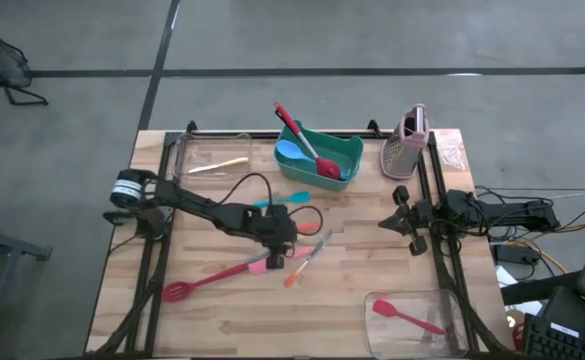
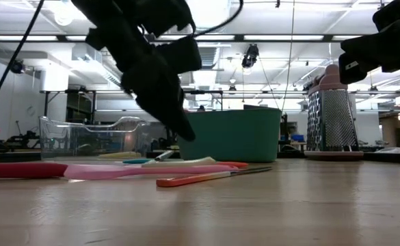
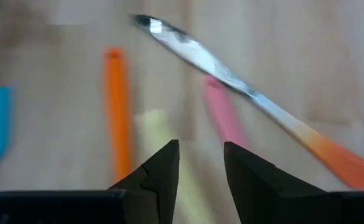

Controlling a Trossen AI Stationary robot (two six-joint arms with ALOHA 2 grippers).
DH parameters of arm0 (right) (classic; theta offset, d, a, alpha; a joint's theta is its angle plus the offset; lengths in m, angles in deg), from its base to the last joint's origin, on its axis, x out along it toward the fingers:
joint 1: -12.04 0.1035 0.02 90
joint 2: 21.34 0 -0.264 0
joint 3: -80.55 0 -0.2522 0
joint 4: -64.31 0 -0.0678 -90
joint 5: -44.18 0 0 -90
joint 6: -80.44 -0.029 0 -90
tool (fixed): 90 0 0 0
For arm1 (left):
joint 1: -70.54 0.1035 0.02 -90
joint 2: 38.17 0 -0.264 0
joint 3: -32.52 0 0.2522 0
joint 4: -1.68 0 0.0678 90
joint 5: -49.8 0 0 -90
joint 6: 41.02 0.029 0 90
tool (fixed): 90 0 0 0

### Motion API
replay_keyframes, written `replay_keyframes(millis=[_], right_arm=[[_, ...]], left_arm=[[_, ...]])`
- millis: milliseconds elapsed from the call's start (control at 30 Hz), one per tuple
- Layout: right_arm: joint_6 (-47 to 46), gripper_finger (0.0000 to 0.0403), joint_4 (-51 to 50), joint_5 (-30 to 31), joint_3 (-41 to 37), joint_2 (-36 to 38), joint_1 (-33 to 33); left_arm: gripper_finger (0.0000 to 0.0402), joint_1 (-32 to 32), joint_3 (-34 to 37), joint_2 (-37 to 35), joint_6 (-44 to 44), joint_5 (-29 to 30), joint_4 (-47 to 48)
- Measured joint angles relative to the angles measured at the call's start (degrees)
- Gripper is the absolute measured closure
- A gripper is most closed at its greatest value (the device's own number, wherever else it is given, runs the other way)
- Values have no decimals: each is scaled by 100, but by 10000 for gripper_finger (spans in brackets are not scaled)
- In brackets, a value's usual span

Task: Pick & Place Kitchen Items
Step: Put the yellow table knife into the top transparent bin

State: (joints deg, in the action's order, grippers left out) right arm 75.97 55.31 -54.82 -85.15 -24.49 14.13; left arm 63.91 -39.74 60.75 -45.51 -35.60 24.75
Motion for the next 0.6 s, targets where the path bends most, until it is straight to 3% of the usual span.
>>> replay_keyframes(millis=[100,600], right_arm=[[0,394,0,0,0,0,0],[0,394,0,0,0,0,2]], left_arm=[[268,9,2,-70,-371,487,76],[268,-45,35,601,-716,239,-17]])
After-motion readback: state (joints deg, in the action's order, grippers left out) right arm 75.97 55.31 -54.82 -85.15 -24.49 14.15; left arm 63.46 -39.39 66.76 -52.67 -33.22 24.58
